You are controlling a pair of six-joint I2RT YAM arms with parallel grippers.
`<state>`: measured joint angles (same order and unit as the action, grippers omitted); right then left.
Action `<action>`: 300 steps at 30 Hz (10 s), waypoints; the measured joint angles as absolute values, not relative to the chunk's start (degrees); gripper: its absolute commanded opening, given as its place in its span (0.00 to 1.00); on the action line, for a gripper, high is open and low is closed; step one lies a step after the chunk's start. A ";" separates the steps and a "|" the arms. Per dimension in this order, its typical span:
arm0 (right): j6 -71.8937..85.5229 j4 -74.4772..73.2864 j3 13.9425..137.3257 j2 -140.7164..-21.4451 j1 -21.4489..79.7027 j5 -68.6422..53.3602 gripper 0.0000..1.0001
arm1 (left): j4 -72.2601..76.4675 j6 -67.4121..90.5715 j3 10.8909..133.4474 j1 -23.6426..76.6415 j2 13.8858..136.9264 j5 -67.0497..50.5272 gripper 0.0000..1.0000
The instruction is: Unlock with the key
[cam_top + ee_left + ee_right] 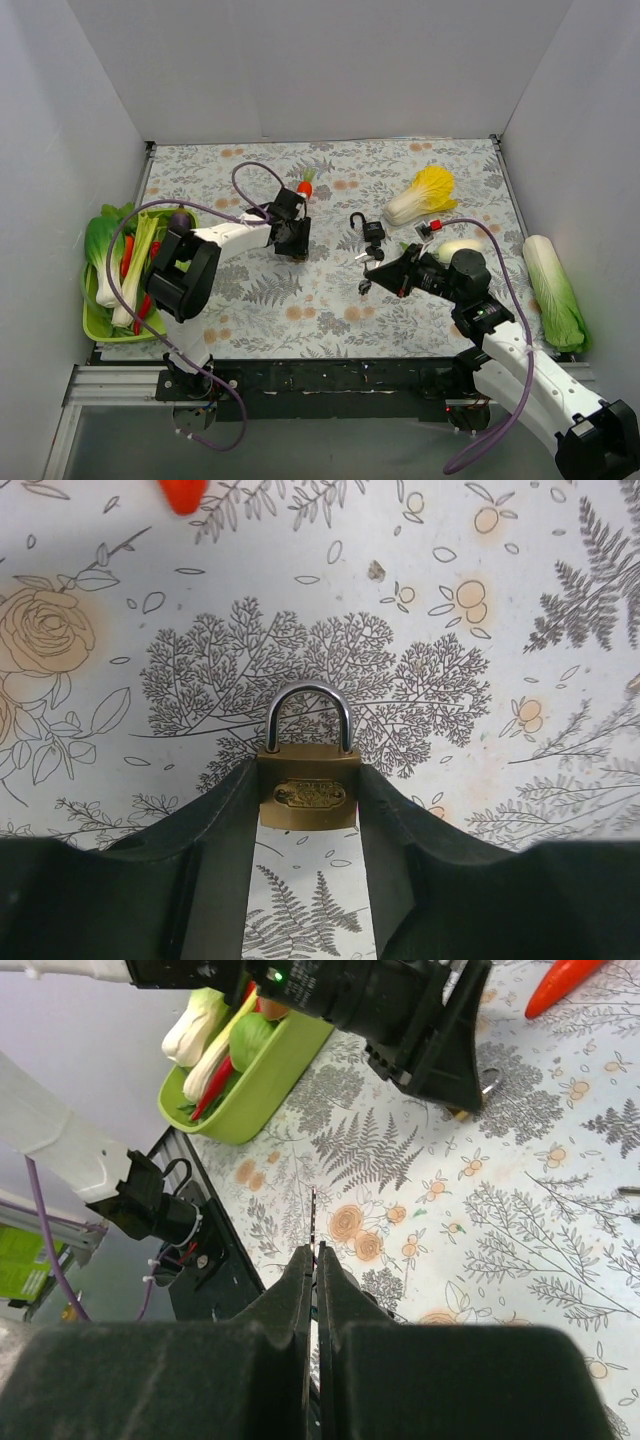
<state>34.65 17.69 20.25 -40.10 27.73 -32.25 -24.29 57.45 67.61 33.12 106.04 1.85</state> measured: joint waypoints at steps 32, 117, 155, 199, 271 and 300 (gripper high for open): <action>31.68 14.24 42.57 -76.84 47.27 -10.20 0.01 | 12.58 95.44 46.44 24.47 83.92 -28.10 0.00; 2.70 -9.78 67.35 -97.17 55.77 29.67 0.01 | -3.95 88.62 57.67 23.68 96.44 -28.21 0.87; -9.26 -4.67 70.83 -107.07 65.39 51.35 0.06 | 5.50 97.47 53.17 23.03 98.41 -35.46 0.00; 23.03 15.31 46.28 -68.55 33.87 -42.63 0.46 | 35.77 82.24 48.90 23.75 85.65 -66.96 0.00; 30.57 21.67 40.56 -66.57 37.91 -40.14 0.01 | 27.31 72.16 50.52 26.39 82.37 -70.85 0.61; 29.78 19.77 37.04 -59.05 37.85 -32.64 0.01 | 24.38 72.20 51.53 26.39 83.37 -68.45 0.50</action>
